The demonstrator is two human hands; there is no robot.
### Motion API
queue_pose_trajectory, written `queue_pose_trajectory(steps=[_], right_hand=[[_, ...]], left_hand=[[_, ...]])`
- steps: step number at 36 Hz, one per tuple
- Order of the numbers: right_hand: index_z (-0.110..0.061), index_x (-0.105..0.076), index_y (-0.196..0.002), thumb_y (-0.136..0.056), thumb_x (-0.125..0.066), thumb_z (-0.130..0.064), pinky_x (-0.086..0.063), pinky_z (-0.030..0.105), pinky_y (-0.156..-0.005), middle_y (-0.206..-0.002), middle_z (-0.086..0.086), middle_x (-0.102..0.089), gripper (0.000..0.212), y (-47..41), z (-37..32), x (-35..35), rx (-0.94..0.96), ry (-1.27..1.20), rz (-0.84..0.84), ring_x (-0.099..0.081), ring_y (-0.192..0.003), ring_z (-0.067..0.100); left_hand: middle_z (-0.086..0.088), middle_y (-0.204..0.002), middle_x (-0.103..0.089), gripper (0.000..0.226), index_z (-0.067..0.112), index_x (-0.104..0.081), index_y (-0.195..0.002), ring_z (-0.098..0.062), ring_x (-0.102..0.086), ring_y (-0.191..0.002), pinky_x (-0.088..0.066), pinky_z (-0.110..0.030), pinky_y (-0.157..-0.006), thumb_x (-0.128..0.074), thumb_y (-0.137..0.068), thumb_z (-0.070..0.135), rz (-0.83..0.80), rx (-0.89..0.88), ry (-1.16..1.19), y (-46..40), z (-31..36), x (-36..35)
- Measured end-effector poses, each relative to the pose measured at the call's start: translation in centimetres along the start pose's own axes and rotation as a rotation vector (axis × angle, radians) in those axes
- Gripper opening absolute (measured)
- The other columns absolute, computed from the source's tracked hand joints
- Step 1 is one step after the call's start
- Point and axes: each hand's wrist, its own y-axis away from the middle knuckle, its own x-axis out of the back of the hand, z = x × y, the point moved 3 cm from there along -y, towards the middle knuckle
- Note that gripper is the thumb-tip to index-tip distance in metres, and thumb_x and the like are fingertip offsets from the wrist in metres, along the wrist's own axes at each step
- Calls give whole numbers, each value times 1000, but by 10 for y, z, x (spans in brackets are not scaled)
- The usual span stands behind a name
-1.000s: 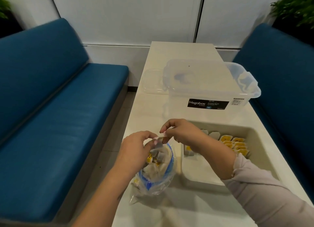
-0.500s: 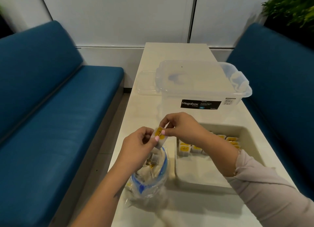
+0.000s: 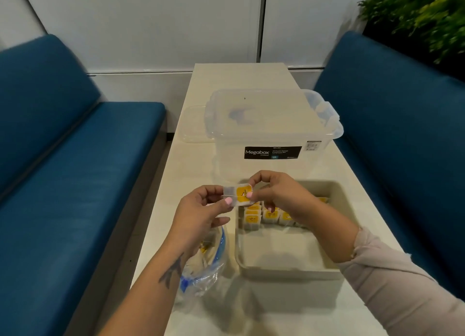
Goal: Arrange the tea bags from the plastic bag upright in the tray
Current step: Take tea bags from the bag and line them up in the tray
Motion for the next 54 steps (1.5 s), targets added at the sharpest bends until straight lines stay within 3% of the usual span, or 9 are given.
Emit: queue_pose_trajectory(steps=[9,19,25,36,41,45,47,51,54], right_hand=[[-11,-61,-85,-82,-65,0,-30,14,-36,-68,7,-65,12,8,22,6,-77,-245,80,-38,-37,7],[-11,-68,-81,-81,-64,5,-28,15,-35,-64,6,-68,17,11,30,16,-75,-334,108,-37,-39,9],[-13,-66,-87,-83,-64,-1,-28,15,-35,-74,9,-69,13,10,37,20,-140,-436,88,-35,-38,8],[-15,-62,-80,-84,-61,0,-24,16,-35,-61,3,-65,15,11,47,45,-221,-560,164,-33,-32,6],[-13,-68,-81,-80,-67,0,-32,16,-36,-76,10,-68,13,14,41,60,-127,-197,204,-41,-37,5],[-24,-70,-69,-77,-72,-2,-45,24,-54,-64,-3,-66,24,11,34,66,-21,174,242,-56,-55,6],[-30,-69,-65,-76,-73,-9,-48,25,-62,-63,-10,-65,24,8,33,66,-10,394,255,-60,-63,8],[-34,-71,-75,-79,-66,-17,-39,20,-54,-66,-16,-61,19,5,28,56,-21,778,214,-56,-67,6],[-34,-73,-85,-82,-60,-19,-47,23,-67,-83,-10,-67,20,4,28,45,-30,984,158,-60,-79,11]], left_hand=[[-1,-96,-70,24,21,-67,-110,-15,-68,-87,-53,-20,-61,-66,-87,15,-7,-132,-317,-9,14,-16],[-11,-96,-70,17,18,-68,-93,-13,-64,-74,-52,-17,-59,-61,-87,3,-95,-22,-167,-8,9,-30],[-1,-98,-69,19,22,-69,-101,-16,-67,-84,-52,-19,-59,-66,-86,10,-38,-111,-161,-9,15,-37],[2,-106,-69,32,22,-65,-112,-17,-69,-87,-58,-26,-69,-71,-82,12,-69,-84,-194,-5,14,-50],[11,-103,-67,32,25,-64,-110,-12,-67,-84,-57,-24,-74,-71,-82,13,31,-179,-390,-4,8,-49],[22,-97,-61,31,36,-62,-102,1,-59,-80,-40,-5,-65,-69,-83,13,81,-246,-750,-1,2,-43],[21,-101,-58,33,36,-62,-108,-1,-55,-82,-41,-14,-69,-68,-84,15,74,-236,-884,1,-2,-41],[14,-112,-60,36,35,-61,-113,-9,-55,-97,-46,-26,-83,-69,-83,16,54,-211,-1002,3,-9,-37],[12,-118,-61,38,35,-61,-115,-12,-55,-105,-49,-33,-91,-71,-82,19,51,-194,-1054,6,-12,-36]])
